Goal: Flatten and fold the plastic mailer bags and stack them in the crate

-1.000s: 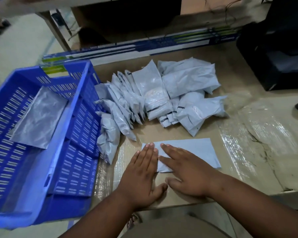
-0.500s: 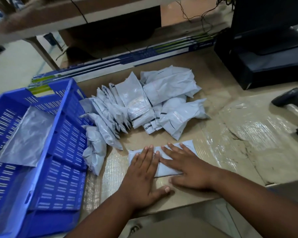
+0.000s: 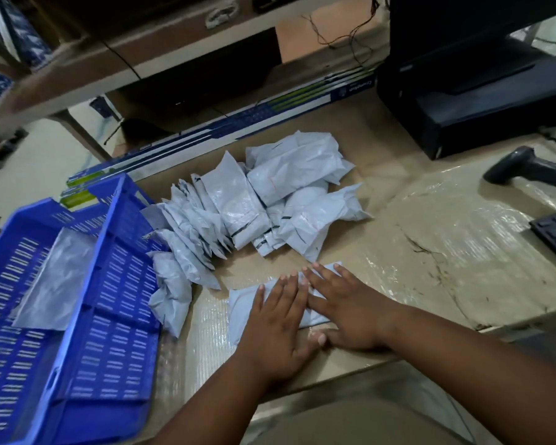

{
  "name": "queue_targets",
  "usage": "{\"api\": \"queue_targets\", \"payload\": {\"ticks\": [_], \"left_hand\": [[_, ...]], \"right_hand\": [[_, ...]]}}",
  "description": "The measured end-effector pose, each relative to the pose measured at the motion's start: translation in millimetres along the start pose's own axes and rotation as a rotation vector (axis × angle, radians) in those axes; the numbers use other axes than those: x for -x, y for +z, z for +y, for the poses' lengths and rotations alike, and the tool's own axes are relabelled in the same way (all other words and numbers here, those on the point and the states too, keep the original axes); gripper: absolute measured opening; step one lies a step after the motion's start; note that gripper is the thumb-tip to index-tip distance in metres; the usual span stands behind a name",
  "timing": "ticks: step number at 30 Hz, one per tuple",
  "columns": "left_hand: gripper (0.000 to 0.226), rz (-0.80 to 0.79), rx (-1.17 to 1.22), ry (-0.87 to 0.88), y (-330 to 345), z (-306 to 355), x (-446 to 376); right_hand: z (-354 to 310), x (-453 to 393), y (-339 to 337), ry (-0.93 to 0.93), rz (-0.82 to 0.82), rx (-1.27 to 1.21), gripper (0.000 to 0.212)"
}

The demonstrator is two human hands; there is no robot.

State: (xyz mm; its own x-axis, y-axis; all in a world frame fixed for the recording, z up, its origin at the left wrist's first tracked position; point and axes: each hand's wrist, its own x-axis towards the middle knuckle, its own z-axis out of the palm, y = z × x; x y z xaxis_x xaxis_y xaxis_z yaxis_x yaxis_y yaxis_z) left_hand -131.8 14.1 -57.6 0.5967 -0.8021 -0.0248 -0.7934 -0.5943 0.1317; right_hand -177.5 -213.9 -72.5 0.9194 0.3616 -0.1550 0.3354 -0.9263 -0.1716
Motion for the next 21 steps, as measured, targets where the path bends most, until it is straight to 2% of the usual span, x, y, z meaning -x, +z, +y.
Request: {"api": "queue_targets", "payload": {"ticks": [5, 10, 13, 17, 21], "left_hand": [[0.092, -0.026, -0.002, -0.053, 8, 9, 11], [0.066, 0.097, 0.106, -0.049, 9, 14, 31], [0.063, 0.155, 0.165, -0.152, 8, -1, 20], [0.067, 0.113, 0.103, -0.136, 20, -5, 9], [0.064, 0.115, 0.062, -0.148, 27, -12, 17]], "right_hand": [[1, 18, -1, -0.042, 0.031, -0.076, 0.085], [-20, 33, -7, 0.066, 0.124, -0.124, 0.072], [-45, 4, -24, 0.129, 0.225, -0.199, 0.073], [-65, -19, -7, 0.154, 0.092, -0.131, 0.087], [-57, -11, 5, 0.152, 0.090, -0.070, 0.092]]}}
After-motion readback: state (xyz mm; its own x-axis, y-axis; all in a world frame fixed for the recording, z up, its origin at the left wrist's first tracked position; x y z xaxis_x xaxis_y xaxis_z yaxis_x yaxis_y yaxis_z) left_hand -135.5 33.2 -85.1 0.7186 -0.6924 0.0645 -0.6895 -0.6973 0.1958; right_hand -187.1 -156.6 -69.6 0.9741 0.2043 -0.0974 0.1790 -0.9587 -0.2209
